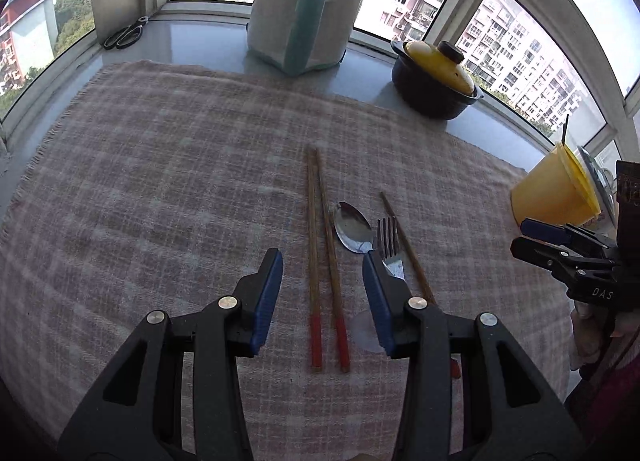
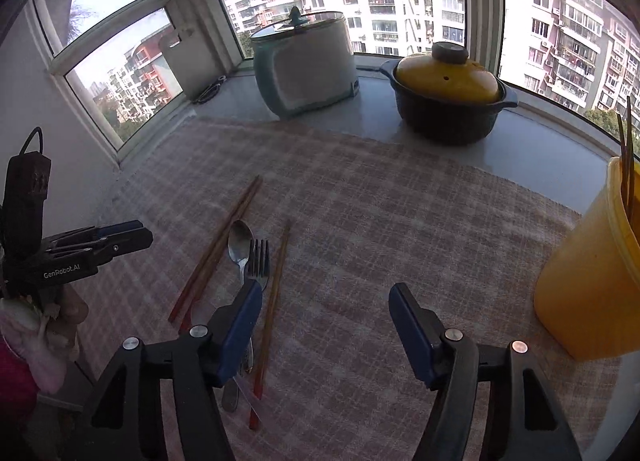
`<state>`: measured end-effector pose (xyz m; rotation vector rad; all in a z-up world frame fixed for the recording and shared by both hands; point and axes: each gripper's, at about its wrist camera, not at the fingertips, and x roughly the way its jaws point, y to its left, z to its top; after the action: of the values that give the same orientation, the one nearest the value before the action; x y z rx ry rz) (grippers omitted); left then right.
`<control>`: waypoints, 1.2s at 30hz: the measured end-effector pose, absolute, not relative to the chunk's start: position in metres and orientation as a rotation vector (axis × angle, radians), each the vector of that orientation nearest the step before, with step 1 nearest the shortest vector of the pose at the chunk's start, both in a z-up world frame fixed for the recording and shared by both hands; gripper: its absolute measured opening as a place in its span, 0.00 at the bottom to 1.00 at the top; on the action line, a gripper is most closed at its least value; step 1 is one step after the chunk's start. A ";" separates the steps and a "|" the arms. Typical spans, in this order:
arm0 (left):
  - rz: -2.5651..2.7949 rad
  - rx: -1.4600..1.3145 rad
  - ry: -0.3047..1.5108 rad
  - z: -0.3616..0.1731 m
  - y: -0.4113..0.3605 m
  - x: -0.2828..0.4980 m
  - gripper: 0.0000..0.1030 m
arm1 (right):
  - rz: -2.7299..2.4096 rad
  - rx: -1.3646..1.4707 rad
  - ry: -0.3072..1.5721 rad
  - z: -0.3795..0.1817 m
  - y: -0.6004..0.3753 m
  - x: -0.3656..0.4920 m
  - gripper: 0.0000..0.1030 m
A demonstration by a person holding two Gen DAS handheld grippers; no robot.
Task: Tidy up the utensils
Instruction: 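Move both open tools back over the chopsticks on the cloth, then close the left tool on a red-tipped chopstick while the right tool grasps another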
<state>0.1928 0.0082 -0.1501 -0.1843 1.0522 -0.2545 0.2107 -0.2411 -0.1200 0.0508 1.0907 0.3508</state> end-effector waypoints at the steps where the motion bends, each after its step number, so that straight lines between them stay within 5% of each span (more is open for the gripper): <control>1: -0.256 -0.185 1.059 -0.153 0.008 0.193 0.41 | 0.360 0.050 1.110 -0.126 -0.237 0.211 0.62; 7: -0.272 -0.157 1.094 -0.169 0.005 0.195 0.40 | 0.400 0.016 1.188 -0.151 -0.212 0.214 0.51; 14: -0.288 -0.107 1.138 -0.188 -0.003 0.202 0.27 | 0.401 0.013 1.257 -0.174 -0.197 0.221 0.39; 36: -0.312 -0.018 1.191 -0.215 -0.013 0.221 0.19 | 0.370 -0.069 1.319 -0.202 -0.173 0.235 0.30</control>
<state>0.2212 -0.0129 -0.2152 -0.0177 1.1911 -0.3117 0.2349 -0.1730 -0.2019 -0.0692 1.3189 0.3696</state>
